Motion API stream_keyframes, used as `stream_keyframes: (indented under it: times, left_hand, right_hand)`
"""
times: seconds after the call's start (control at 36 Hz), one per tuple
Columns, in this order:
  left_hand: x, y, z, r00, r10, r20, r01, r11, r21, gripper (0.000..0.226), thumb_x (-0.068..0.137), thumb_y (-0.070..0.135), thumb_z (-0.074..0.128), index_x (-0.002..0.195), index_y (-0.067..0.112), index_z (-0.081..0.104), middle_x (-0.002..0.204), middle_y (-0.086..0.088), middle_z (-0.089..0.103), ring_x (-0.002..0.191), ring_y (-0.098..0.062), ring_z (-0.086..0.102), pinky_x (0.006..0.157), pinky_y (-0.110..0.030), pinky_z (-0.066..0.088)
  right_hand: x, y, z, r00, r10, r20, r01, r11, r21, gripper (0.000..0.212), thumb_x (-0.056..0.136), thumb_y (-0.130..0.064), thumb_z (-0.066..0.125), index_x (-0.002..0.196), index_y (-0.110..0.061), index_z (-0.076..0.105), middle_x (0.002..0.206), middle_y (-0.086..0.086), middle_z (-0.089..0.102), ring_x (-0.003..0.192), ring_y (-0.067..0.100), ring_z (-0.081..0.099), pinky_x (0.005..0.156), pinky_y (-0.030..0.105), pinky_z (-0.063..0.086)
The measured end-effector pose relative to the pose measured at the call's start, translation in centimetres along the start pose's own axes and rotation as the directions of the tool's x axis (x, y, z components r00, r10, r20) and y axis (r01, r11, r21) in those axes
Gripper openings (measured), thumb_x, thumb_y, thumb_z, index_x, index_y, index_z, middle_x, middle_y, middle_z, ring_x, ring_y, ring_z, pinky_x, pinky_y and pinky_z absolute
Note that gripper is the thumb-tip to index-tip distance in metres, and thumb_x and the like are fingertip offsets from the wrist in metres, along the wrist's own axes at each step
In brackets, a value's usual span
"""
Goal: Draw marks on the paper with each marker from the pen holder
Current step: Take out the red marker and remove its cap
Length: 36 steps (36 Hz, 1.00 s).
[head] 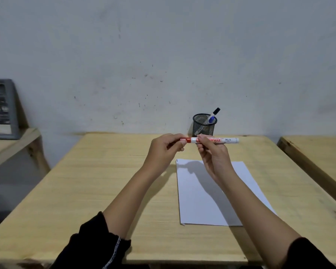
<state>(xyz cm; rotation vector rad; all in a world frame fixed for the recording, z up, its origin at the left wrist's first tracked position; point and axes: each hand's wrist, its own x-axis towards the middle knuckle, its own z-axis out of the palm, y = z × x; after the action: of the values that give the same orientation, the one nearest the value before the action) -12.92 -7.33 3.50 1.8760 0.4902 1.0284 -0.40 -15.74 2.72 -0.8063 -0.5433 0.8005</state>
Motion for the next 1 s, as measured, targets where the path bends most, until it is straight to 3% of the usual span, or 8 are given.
stream_keyframes:
  times: [0.14,0.31,0.47,0.58,0.72,0.78,0.86,1.0]
  left_hand:
    - [0.2,-0.5,-0.8,0.998,-0.057,-0.014,0.057,0.998,-0.012,0.014,0.091,0.009,0.058,0.091,0.008,0.072,0.068,0.0,0.064,0.056,0.003,0.059,0.067,-0.015,0.052]
    - [0.2,-1.8,-2.2,0.977,-0.212,-0.013,0.207,0.965,-0.16,0.017,0.091,0.013,0.058,0.082,0.015,0.072,0.06,0.008,0.068,0.057,-0.002,0.063,0.069,-0.014,0.054]
    - [-0.1,-3.0,-3.2,0.945,-0.324,0.051,0.325,0.902,-0.285,0.016,0.09,0.017,0.06,0.087,0.008,0.072,0.071,0.001,0.069,0.065,-0.004,0.064,0.074,-0.014,0.053]
    - [0.4,-3.6,-3.1,0.907,-0.406,0.114,0.413,0.802,-0.43,0.018,0.089,0.014,0.06,0.095,0.0,0.07,0.075,-0.002,0.073,0.07,-0.005,0.069,0.073,-0.011,0.053]
    - [0.9,-4.7,-3.6,0.852,-0.516,0.088,0.431,0.598,-0.675,0.017,0.09,0.013,0.06,0.088,0.0,0.07,0.071,-0.006,0.073,0.068,-0.008,0.069,0.068,-0.012,0.056]
    - [1.1,-5.5,-4.2,0.844,-0.532,0.071,0.451,0.63,-0.633,0.018,0.089,0.015,0.061,0.089,0.0,0.07,0.073,-0.006,0.072,0.068,-0.007,0.069,0.071,-0.012,0.056]
    - [1.1,-6.1,-4.5,0.849,-0.526,0.052,0.498,0.761,-0.416,0.014,0.086,0.011,0.065,0.089,-0.002,0.069,0.079,-0.012,0.069,0.063,-0.006,0.067,0.067,-0.012,0.055]
    - [1.9,-6.3,-4.2,0.895,-0.446,-0.021,0.445,0.887,0.124,0.005,0.078,0.006,0.069,0.081,0.004,0.071,0.07,-0.005,0.059,0.066,-0.013,0.056,0.059,-0.017,0.046]
  right_hand:
    - [0.5,0.6,0.4,0.998,-0.025,0.057,0.027,0.999,-0.037,0.005,0.085,-0.002,0.059,0.083,-0.005,0.062,0.063,-0.002,0.057,0.055,0.005,0.052,0.056,0.011,0.046]
    - [1.2,1.3,0.7,0.974,-0.101,0.205,0.143,0.969,-0.203,0.011,0.084,0.005,0.058,0.082,-0.006,0.063,0.062,-0.003,0.06,0.061,0.01,0.052,0.062,0.016,0.046]
    - [2.0,2.0,0.1,0.958,-0.067,0.28,0.175,0.906,-0.385,0.011,0.074,-0.013,0.07,0.084,-0.012,0.068,0.08,0.007,0.062,0.074,0.013,0.056,0.071,0.022,0.048]
    - [2.3,2.6,-0.5,0.958,-0.065,0.279,0.167,0.916,-0.363,0.015,0.071,-0.017,0.075,0.084,-0.014,0.07,0.083,0.006,0.064,0.076,0.014,0.057,0.072,0.021,0.049]
    - [3.0,2.4,-1.4,0.979,-0.081,0.188,0.118,0.974,-0.195,0.011,0.077,0.001,0.067,0.085,-0.006,0.064,0.073,-0.001,0.067,0.07,0.009,0.059,0.067,0.016,0.05]
    - [3.3,2.0,-1.9,0.986,-0.084,0.142,0.107,0.982,-0.159,0.014,0.072,-0.004,0.072,0.083,-0.007,0.064,0.071,-0.001,0.067,0.068,0.009,0.059,0.066,0.015,0.05]
    - [3.5,1.9,-2.7,0.992,-0.09,0.093,0.103,0.983,-0.154,0.01,0.074,-0.003,0.068,0.08,-0.011,0.066,0.071,0.001,0.066,0.064,0.009,0.059,0.063,0.014,0.05]
    - [3.5,2.5,-3.2,0.996,-0.086,0.033,0.09,0.978,-0.189,0.015,0.084,0.006,0.056,0.083,-0.007,0.062,0.066,-0.004,0.067,0.061,0.006,0.059,0.061,0.013,0.05]
